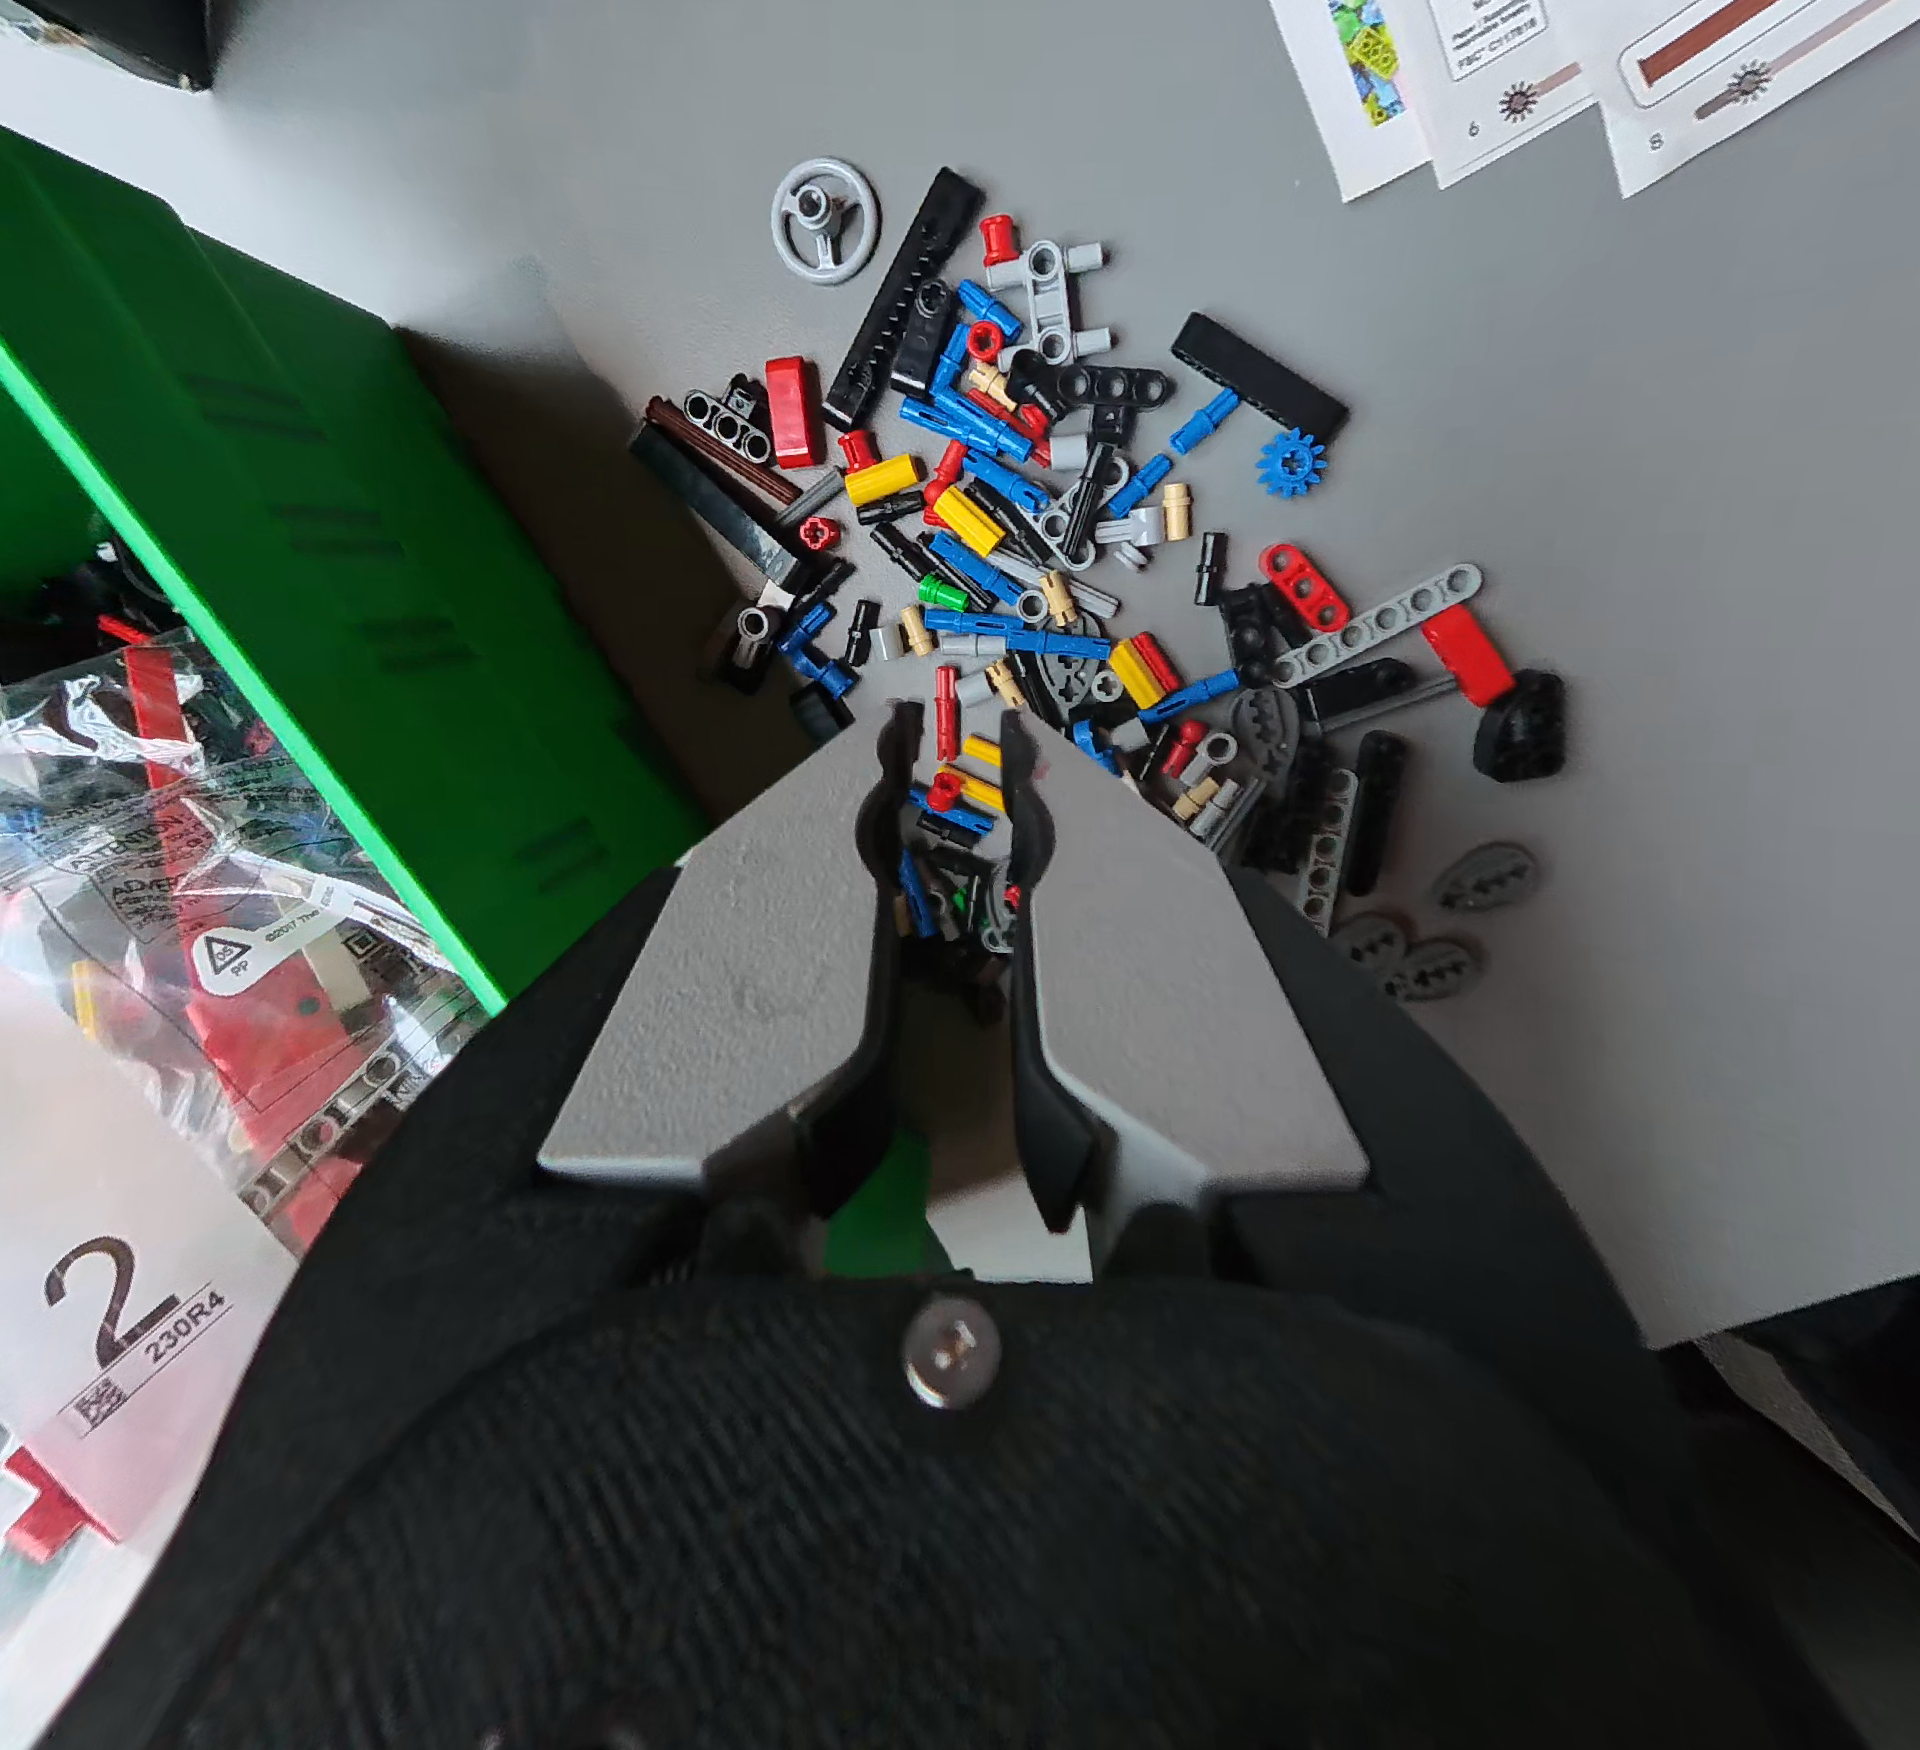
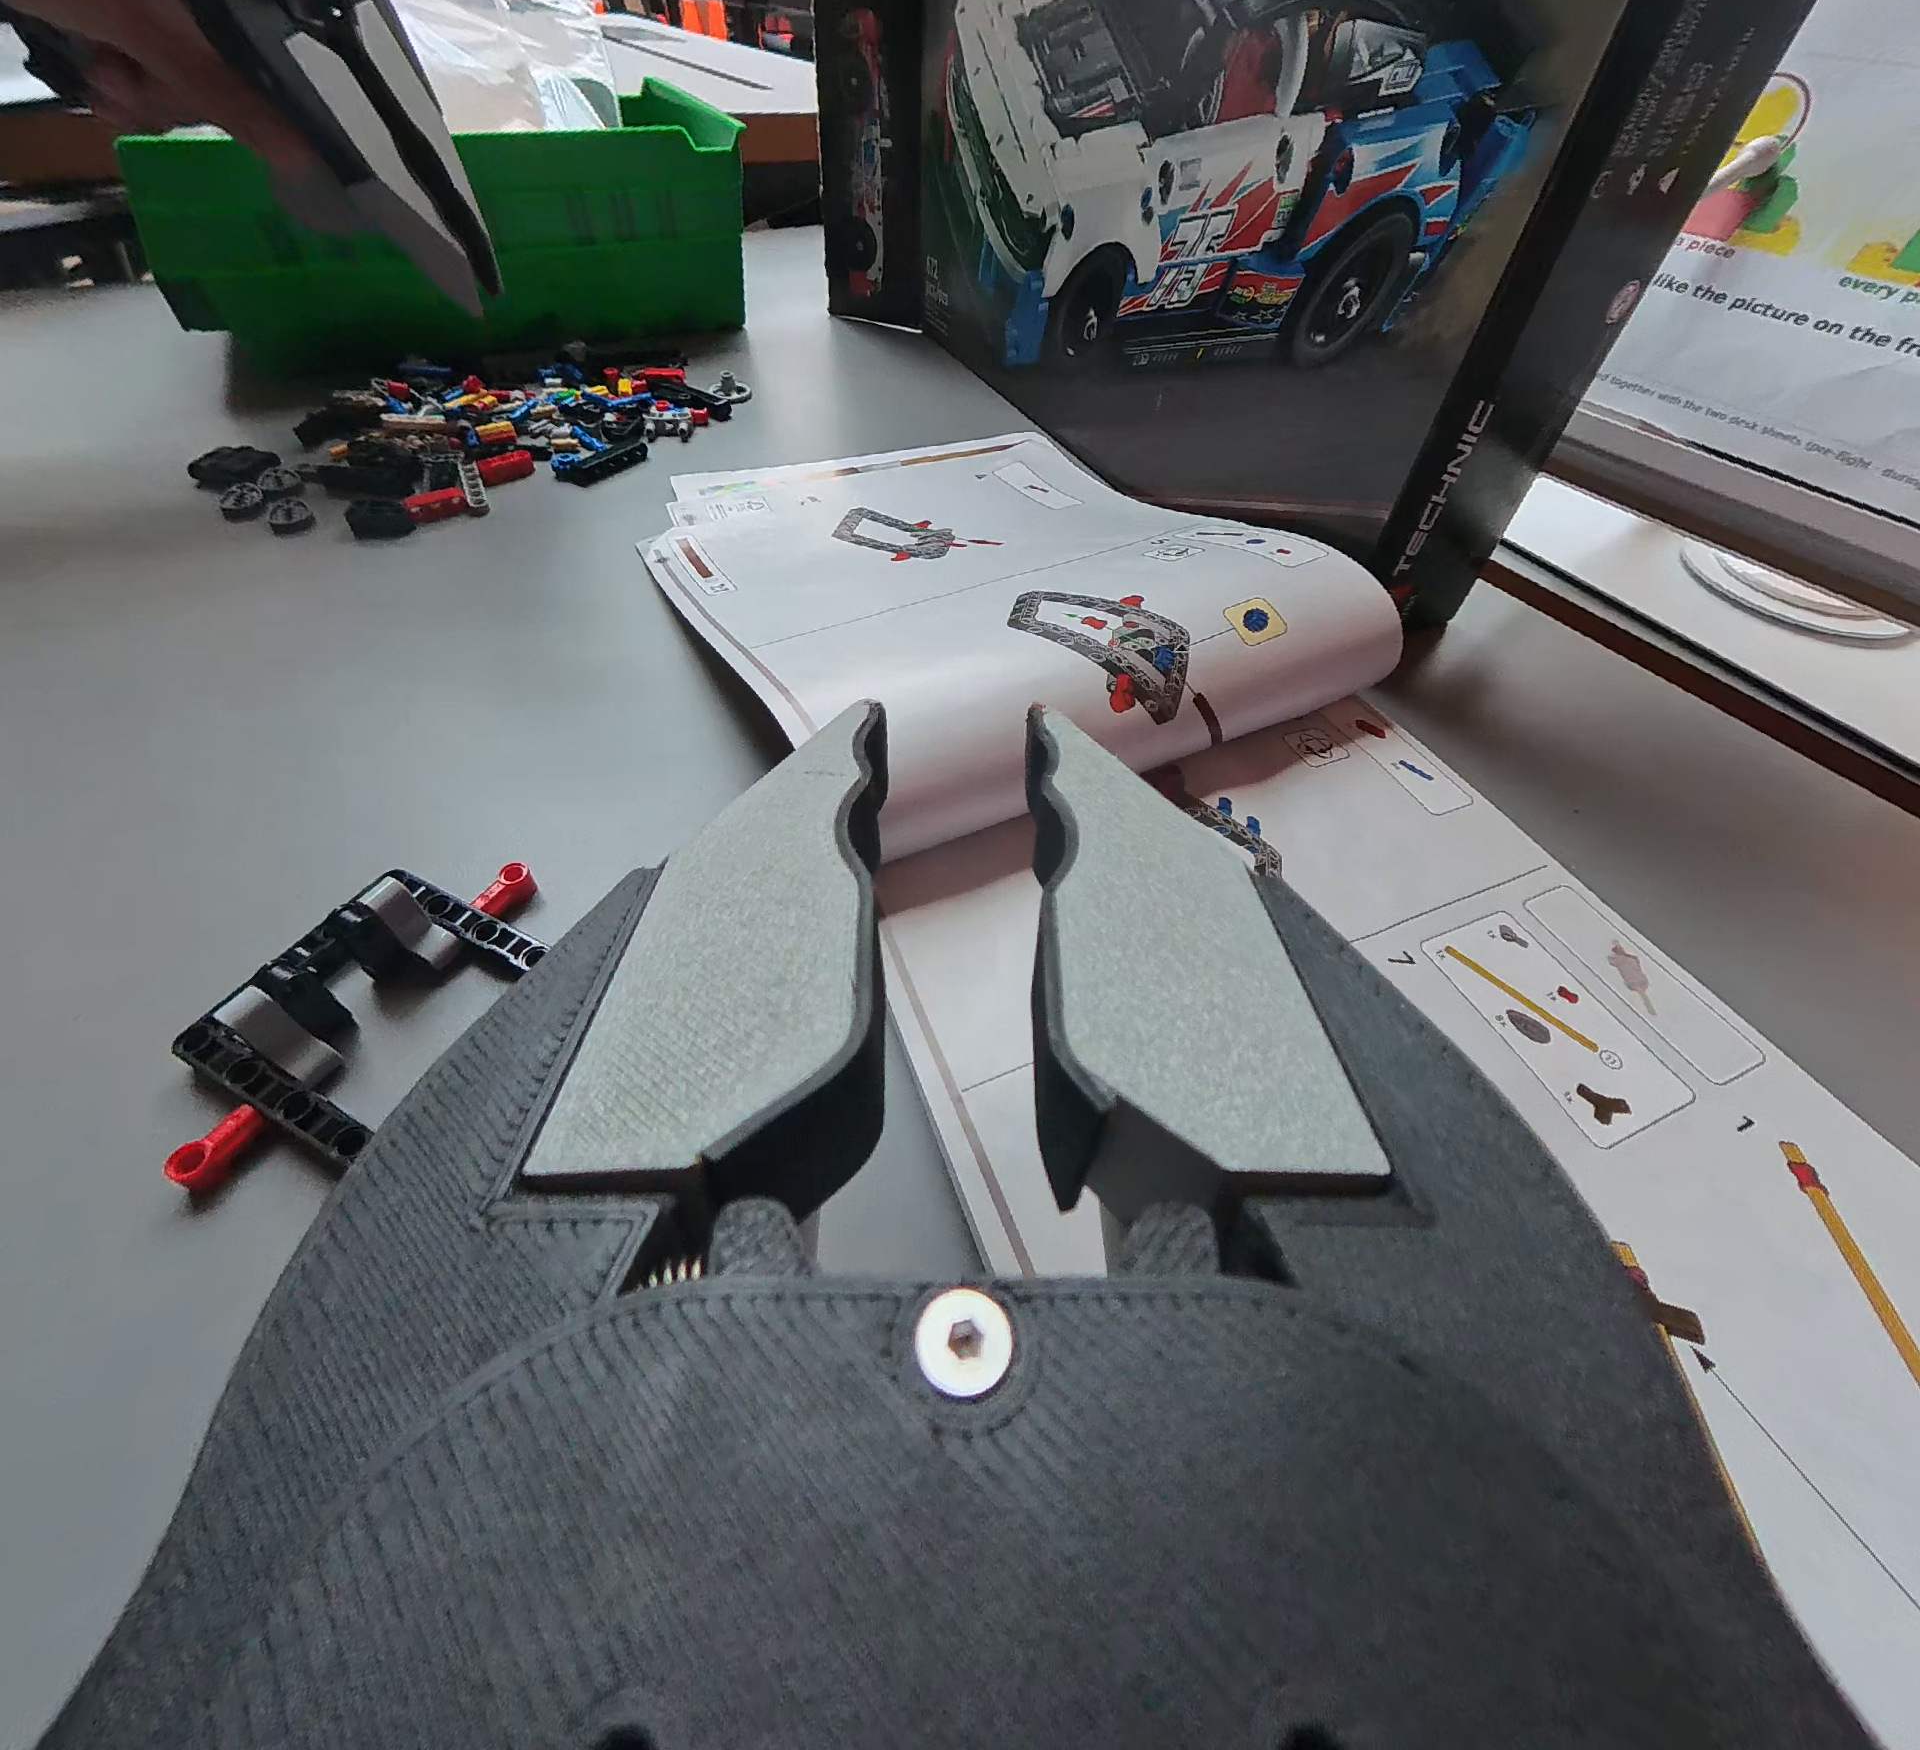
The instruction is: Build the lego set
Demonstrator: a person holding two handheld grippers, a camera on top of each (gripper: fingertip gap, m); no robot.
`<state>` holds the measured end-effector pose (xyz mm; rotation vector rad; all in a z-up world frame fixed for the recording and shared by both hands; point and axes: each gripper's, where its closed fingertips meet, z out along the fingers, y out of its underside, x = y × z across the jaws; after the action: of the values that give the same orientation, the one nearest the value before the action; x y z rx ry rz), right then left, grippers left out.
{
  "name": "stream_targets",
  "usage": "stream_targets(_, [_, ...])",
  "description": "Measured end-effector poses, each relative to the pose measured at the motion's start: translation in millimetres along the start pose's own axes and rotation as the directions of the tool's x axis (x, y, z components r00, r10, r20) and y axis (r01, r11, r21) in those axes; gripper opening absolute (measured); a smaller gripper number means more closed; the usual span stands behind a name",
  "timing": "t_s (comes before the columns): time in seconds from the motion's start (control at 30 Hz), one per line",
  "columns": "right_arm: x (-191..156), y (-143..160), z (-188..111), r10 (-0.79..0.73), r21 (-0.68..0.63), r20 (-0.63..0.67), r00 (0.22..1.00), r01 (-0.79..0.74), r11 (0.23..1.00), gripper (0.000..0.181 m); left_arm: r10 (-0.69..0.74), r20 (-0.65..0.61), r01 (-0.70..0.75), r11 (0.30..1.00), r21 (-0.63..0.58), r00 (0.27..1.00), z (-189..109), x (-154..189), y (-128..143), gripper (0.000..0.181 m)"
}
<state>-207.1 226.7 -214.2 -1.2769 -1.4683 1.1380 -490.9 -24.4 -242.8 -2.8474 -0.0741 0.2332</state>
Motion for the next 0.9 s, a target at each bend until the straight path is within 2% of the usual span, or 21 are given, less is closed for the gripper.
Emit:
stream_targets(0.3, [3.2, -0.4, -3.0, 0.007, 0.008, -0.019, 1.000, -0.007, 1.000, 0.024, 0.001, -0.029, -0.002, 1.000, -0.017, 1.000, 9.6, 3.9, -1.3, 0.015])
stream_targets(0.53, [-0.3, -0.4, -2.1, 0.003, 0.005, -0.005, 1.000, -0.003, 1.000, 0.023, 0.001, -0.030, -0.002, 1.000, -0.002, 1.000, 4.0, 0.7, -2.5, 0.014])
stream_targets(0.8, [-2.1, -0.2, -1.8, 0.000, 0.003, 0.001, 1.000, 0.000, 1.000, 0.023, 0.015, -0.072, -0.019, 0.998, -0.061, 0.997, 19.0, 9.7, 8.6, 0.008])
stream_targets(0.9, [-2.0, -0.2, -1.8, -0.002, 0.003, -0.002, 1.000, 0.002, 1.000, 0.023, -0.010, -0.036, 0.007, 0.997, -0.079, 0.999, 23.1, 0.3, 10.9, 0.007])
